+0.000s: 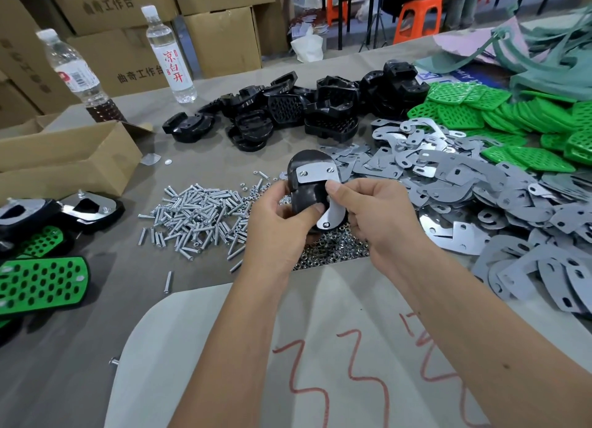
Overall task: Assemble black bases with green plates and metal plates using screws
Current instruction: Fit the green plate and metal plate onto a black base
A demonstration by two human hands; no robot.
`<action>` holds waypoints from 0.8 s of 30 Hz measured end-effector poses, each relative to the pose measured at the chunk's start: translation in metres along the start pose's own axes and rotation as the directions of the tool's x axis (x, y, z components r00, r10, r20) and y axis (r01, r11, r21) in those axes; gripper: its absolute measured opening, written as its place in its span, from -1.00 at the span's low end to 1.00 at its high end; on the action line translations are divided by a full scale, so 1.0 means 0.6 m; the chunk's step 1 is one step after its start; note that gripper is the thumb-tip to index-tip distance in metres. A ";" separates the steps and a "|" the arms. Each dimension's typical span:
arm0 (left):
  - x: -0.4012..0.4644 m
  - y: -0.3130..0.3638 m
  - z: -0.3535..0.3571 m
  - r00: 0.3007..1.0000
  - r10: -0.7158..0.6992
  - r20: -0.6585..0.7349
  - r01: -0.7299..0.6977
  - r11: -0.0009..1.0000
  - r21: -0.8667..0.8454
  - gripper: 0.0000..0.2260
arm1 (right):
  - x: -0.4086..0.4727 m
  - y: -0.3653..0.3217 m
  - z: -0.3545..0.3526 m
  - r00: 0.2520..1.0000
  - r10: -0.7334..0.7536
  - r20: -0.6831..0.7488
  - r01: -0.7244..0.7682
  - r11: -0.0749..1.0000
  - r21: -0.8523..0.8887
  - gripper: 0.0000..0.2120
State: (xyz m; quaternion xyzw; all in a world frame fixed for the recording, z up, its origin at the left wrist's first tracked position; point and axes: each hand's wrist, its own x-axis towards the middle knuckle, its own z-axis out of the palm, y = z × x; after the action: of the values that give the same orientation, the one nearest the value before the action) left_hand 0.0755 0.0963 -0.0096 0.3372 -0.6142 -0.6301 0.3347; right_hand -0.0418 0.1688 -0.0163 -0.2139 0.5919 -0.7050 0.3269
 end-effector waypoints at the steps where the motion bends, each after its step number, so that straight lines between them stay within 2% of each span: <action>1: -0.001 -0.001 0.000 1.000 -0.008 0.001 0.008 1.000 -0.006 -0.74 | 0.001 0.001 0.000 1.000 -0.021 -0.007 0.021 1.000 -0.003 -0.74; 7: 0.001 0.002 -0.009 0.999 -0.020 0.049 0.019 0.999 0.026 -0.85 | 0.006 0.009 -0.005 0.987 -0.158 -0.030 0.152 0.977 -0.146 -0.71; 10: 0.000 0.006 -0.015 0.995 0.056 0.082 -0.063 0.994 0.088 -0.78 | 0.009 0.006 -0.009 0.975 -0.220 -0.014 0.214 0.960 -0.182 -0.70; 13: -0.001 0.007 -0.016 0.995 0.068 0.074 -0.072 0.996 0.056 -0.74 | 0.010 0.004 -0.011 0.973 -0.233 -0.005 0.227 0.952 -0.205 -0.72; 16: -0.001 0.009 -0.020 0.997 0.037 0.065 -0.037 0.999 0.001 -0.79 | 0.012 0.003 -0.013 0.985 -0.171 -0.035 0.162 0.969 -0.187 -0.67; 17: -0.001 0.010 -0.022 0.997 0.034 0.065 -0.034 0.999 -0.005 -0.80 | 0.013 0.000 -0.016 0.994 -0.112 0.001 0.111 0.979 -0.169 -0.66; 19: -0.001 0.012 -0.022 0.997 0.038 0.074 -0.037 0.999 -0.015 -0.82 | 0.014 -0.006 -0.021 0.986 -0.004 0.166 0.034 0.984 -0.177 -0.70; 21: -0.001 0.013 -0.021 0.996 0.028 0.084 -0.027 0.999 -0.022 -0.84 | 0.013 -0.008 -0.023 0.960 0.036 0.277 0.013 0.985 -0.173 -0.74; 24: 0.000 0.012 -0.022 0.996 0.000 0.092 0.001 1.000 -0.014 -0.85 | 0.013 -0.006 -0.020 0.963 0.025 0.269 0.013 0.990 -0.139 -0.71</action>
State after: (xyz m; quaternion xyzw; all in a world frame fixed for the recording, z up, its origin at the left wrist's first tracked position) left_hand 0.0866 0.0887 -0.0024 0.3057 -0.6244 -0.6494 0.3082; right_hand -0.0563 0.1718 -0.0158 -0.3287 0.5902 -0.6251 0.3910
